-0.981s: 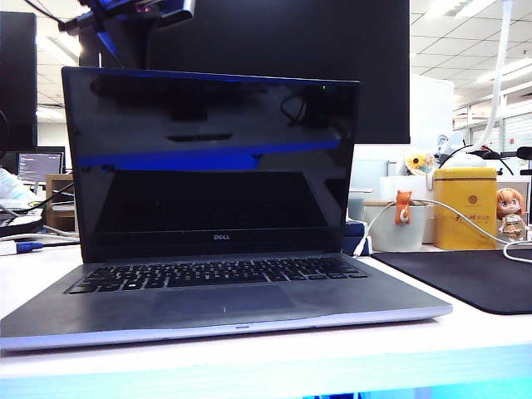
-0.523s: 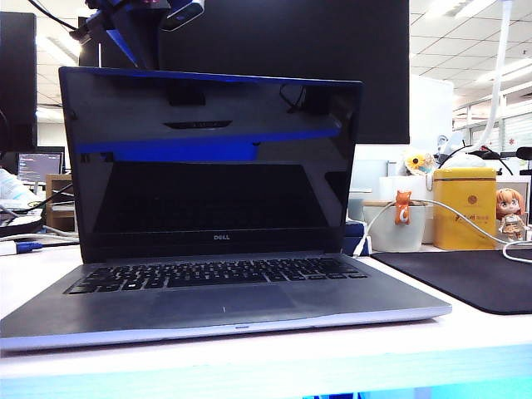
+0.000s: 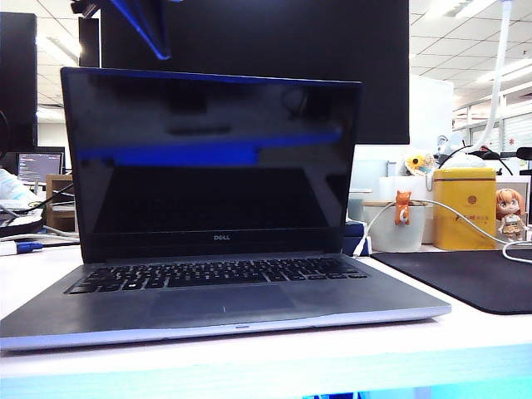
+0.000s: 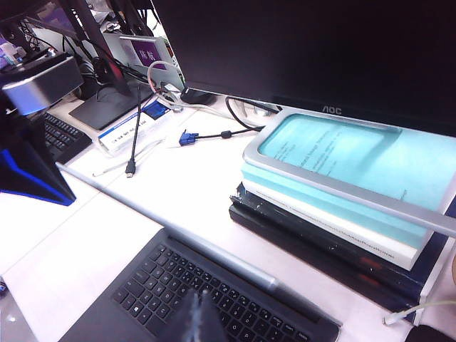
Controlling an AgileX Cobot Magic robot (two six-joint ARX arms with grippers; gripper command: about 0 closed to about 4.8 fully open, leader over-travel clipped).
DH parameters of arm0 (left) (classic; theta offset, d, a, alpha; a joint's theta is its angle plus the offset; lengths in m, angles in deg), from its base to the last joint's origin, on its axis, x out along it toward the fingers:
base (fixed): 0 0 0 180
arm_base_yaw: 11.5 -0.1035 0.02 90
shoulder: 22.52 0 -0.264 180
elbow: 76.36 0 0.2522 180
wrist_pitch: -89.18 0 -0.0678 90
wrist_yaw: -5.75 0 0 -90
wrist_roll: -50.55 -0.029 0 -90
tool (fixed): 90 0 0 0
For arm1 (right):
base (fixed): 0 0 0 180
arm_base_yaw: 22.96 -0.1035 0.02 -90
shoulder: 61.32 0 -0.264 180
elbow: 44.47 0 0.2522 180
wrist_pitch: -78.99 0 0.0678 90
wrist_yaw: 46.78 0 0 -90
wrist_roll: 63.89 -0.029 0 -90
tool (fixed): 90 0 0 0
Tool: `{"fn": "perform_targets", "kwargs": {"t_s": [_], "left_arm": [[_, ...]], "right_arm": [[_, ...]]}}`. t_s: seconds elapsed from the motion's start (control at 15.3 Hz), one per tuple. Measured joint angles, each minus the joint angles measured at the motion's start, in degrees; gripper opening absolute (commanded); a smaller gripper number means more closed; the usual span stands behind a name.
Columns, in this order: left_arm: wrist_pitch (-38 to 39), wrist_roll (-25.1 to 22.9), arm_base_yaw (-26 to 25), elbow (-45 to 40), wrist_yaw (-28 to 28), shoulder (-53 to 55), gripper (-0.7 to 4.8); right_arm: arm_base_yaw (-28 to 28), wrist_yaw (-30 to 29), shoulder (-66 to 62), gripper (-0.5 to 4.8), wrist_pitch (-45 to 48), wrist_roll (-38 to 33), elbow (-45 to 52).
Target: Close the lid of the gray laptop.
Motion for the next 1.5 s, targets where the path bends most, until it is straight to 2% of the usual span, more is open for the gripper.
{"fn": "perform_targets", "kwargs": {"t_s": [0.2,0.39,0.46,0.65,0.72,0.78,0.85,0.98,1.31,1.5], "left_arm": [[-2.1,0.1,-0.1,-3.1,-7.1,-1.9,-0.06],[-12.4,1.2,0.0,-2.8,-10.7,-9.7,-0.06],[-13.5,1.6,-0.2,-2.7,-11.6,-10.1,-0.06],[-17.1,2.4,-4.5,-13.7,-11.3,-9.0,-0.06],[-23.8,3.4,-4.5,-21.8,-10.2,-10.8,-0.06],[-30.7,5.2,-4.7,-26.8,-8.3,-14.1,-0.06],[-33.7,6.1,-4.8,-29.2,-8.0,-15.7,-0.06],[-36.7,6.6,-4.8,-32.8,-8.0,-16.2,-0.06],[-37.7,7.6,-4.1,-33.2,-6.9,-16.7,-0.06],[-40.0,8.1,-1.6,-36.6,-7.2,-18.8,-0.06]], "right_arm": [[0.0,0.0,0.0,-0.05,-0.6,0.1,0.0],[0.0,0.0,0.0,-0.05,-0.6,0.2,0.0],[0.0,0.0,0.0,-0.05,-0.6,0.2,0.0],[0.0,0.0,0.0,-0.05,-0.6,0.2,0.0],[0.0,0.0,0.0,-0.05,-0.7,0.3,0.0],[0.0,0.0,0.1,-0.05,-0.9,0.3,0.0],[0.0,0.1,0.1,-0.05,-0.9,0.3,0.0],[-0.1,0.2,0.1,-0.05,-0.9,0.5,0.0],[0.0,0.2,0.1,-0.05,-0.8,0.9,0.0],[0.0,0.4,0.1,-0.05,-0.8,1.4,0.0]]}}
